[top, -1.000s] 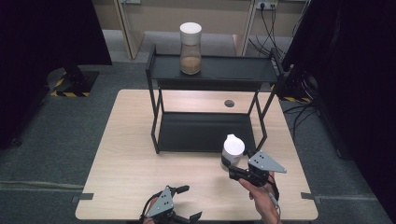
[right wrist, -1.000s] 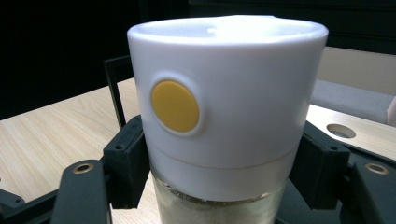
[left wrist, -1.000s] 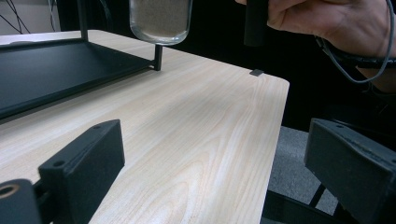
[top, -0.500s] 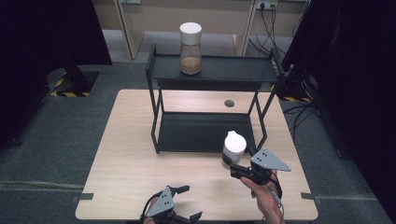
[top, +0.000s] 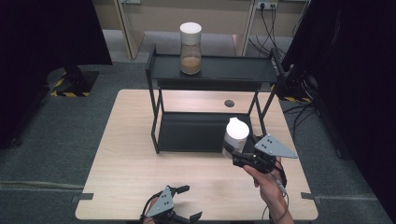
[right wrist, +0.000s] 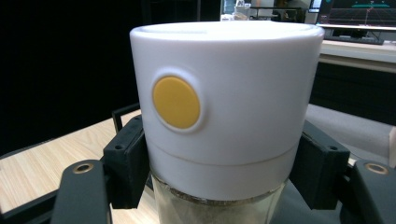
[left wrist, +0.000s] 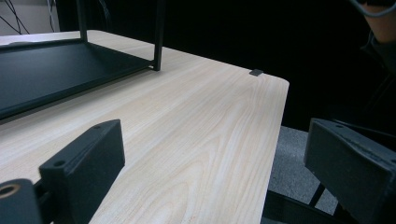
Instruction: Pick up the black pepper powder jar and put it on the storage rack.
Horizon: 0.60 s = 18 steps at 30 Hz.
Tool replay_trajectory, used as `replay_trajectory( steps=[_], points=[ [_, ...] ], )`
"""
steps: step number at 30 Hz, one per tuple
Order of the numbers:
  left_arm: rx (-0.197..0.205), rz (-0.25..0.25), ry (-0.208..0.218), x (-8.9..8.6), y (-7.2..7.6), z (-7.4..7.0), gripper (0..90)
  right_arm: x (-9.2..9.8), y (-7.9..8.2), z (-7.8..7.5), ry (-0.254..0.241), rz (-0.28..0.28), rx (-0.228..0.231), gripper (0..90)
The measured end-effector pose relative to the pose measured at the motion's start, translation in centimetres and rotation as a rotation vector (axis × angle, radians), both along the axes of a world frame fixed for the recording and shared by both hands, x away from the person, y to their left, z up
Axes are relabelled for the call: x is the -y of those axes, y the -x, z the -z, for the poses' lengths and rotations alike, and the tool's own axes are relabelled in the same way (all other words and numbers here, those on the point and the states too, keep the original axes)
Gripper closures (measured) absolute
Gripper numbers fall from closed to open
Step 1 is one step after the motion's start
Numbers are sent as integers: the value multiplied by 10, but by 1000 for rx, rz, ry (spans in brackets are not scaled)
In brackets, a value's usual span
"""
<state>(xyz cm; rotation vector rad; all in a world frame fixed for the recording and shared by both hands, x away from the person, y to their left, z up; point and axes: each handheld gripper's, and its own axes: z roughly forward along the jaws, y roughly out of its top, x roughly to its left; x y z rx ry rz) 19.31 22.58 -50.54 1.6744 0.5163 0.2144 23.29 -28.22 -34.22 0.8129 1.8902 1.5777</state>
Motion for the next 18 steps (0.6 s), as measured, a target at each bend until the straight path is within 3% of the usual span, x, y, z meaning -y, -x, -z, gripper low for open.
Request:
replay_trajectory(
  steps=[13,18],
  points=[
    [2,1,-1,0,0,0,46,0,-17,-32,-34,-29,14,306],
    [0,1,3,0,0,0,46,-3,-23,-46,-23,-26,28,306]
  ],
)
